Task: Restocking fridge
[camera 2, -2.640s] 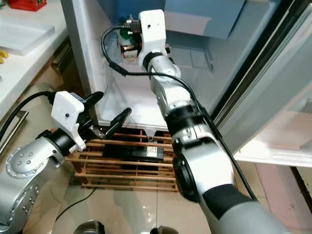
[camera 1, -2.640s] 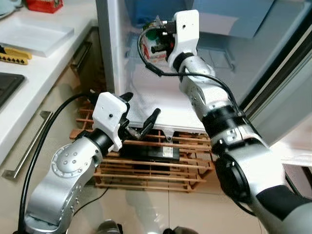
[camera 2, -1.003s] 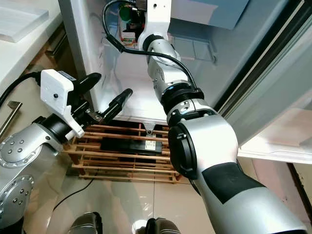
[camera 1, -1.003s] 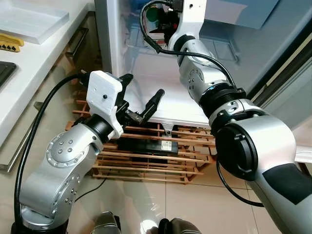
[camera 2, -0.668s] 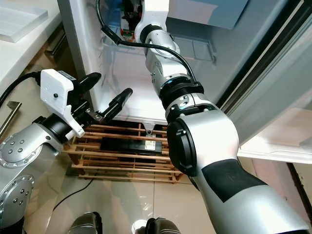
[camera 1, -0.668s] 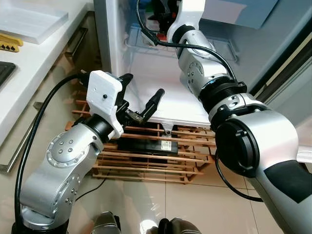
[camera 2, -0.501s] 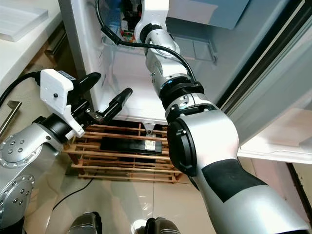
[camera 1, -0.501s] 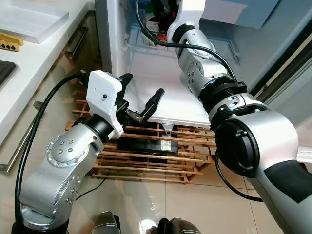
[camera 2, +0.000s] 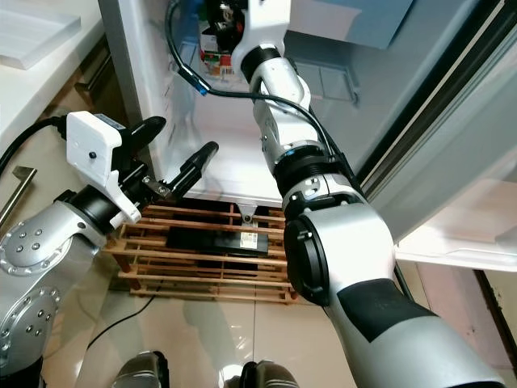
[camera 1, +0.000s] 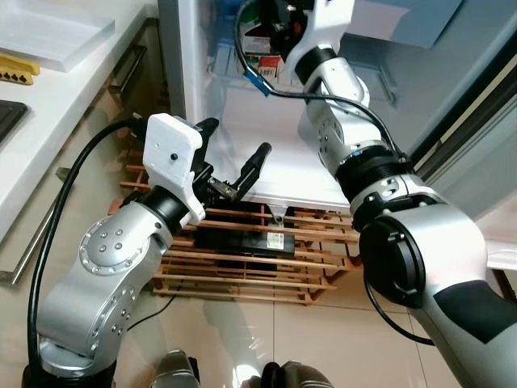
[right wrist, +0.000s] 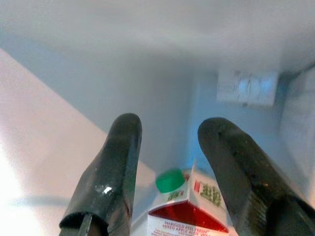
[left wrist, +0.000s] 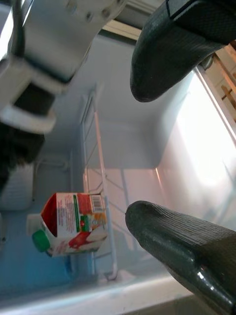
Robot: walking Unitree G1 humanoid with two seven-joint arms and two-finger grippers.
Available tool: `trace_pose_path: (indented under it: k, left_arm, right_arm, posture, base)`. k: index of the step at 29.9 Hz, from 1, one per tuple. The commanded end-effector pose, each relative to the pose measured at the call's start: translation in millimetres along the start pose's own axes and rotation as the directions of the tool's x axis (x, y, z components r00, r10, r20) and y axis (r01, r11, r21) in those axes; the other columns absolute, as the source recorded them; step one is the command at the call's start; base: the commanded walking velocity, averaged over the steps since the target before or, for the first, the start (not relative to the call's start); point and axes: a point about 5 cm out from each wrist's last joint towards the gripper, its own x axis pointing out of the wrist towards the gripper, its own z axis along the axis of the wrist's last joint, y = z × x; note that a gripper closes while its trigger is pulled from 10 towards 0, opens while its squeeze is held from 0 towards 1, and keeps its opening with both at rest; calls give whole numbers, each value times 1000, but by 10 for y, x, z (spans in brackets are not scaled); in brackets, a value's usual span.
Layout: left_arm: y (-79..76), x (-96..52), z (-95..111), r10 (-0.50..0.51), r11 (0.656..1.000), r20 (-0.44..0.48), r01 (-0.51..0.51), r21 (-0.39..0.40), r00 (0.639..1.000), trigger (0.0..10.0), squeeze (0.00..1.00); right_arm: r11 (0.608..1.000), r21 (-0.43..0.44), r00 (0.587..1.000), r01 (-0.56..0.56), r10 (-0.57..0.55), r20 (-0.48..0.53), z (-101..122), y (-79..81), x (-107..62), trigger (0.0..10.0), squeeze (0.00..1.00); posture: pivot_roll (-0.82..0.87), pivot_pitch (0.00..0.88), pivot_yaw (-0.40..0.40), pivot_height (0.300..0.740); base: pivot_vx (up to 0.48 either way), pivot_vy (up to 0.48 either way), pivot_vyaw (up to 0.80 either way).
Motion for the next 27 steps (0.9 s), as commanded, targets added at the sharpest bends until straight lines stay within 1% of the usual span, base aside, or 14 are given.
trace_pose_path:
  k: [1, 5, 7, 9, 10, 11, 15, 18, 19, 20, 21, 22, 24, 27]
  left_arm:
    - [-13, 39, 20, -20, 1000, 13, 20, 14, 1000, 10000, 0]
    - [32, 56, -16, 20, 1000, 4, -20, 14, 1000, 10000, 0]
    - [67, 47, -92, 74, 997, -22, -74, -6, 997, 10000, 0]
    - [72, 41, -134, 87, 996, -41, -88, -23, 995, 10000, 0]
    - [59, 7, -212, 92, 995, -73, -93, -21, 993, 10000, 0]
    - [59, 7, -212, 92, 995, -73, -93, -21, 993, 10000, 0]
    - [10, -93, -341, 91, 995, -107, -93, -23, 990, 10000, 0]
    - [2, -132, -392, 99, 994, -120, -104, -37, 988, 10000, 0]
    - [-13, -211, -487, 111, 992, -140, -119, -46, 984, 10000, 0]
    - [-18, -239, -518, 115, 992, -148, -122, -44, 982, 10000, 0]
    - [-18, -239, -518, 115, 992, -148, -122, -44, 982, 10000, 0]
    - [-21, -274, -556, 123, 990, -161, -132, -49, 979, 10000, 0]
    - [-17, -297, -586, 130, 989, -172, -140, -49, 976, 10000, 0]
    - [-37, -350, -685, 121, 991, -200, -130, -33, 972, 10000, 0]
  right_arm:
    - [1000, 3, 996, -5, 4, 85, 94, -42, -86, 10000, 0]
    - [998, 20, 993, -63, 61, 96, 87, 15, -398, 10000, 0]
    - [994, 37, 992, -107, 104, 65, 83, 82, -649, 10000, 0]
    - [993, 40, 993, -107, 105, 45, 74, 96, -731, 10000, 0]
    - [995, 55, 996, -89, 89, 6, 66, 122, -916, 10000, 0]
    - [995, 55, 996, -89, 89, 6, 66, 122, -916, 10000, 0]
    - [996, 79, 996, -27, 33, -81, 39, 168, -1312, 10000, 0]
    - [997, 71, 991, 0, 10, -133, -3, 159, -1461, 10000, 0]
    - [999, 34, 963, 33, -23, -269, -121, 128, -1787, 10000, 0]
    - [999, 17, 946, 37, -29, -322, -174, 118, -1909, 10000, 0]
    - [999, 17, 946, 37, -29, -322, -174, 118, -1909, 10000, 0]
    - [999, -17, 926, 49, -51, -375, -230, 90, -2069, 10000, 0]
    - [998, -37, 910, 57, -67, -409, -269, 74, -2180, 10000, 0]
    - [987, -79, 837, 144, -163, -523, -381, 27, -2508, 10000, 0]
  posture:
    - [92, 110, -117, 740]
    - [76, 102, -104, 740]
    - [72, 97, -102, 740]
    - [70, 93, -103, 740]
    - [65, 88, -104, 740]
    - [65, 88, -104, 740]
    - [56, 78, -105, 740]
    - [54, 72, -104, 740]
    - [51, 63, -103, 740]
    - [51, 63, -103, 740]
    - [51, 63, -103, 740]
    - [52, 59, -101, 740]
    - [49, 54, -98, 740]
    - [39, 47, -89, 740]
  base:
    - [0, 0, 0]
    - [0, 0, 0]
    - [0, 0, 0]
    - [0, 0, 0]
    - [0, 0, 0]
    - [0, 0, 0]
    - [0, 0, 0]
    - [0, 0, 0]
    - [0, 0, 0]
    - [0, 0, 0]
    - [0, 0, 0]
    - [0, 0, 0]
    - [0, 0, 0]
    - [0, 0, 0]
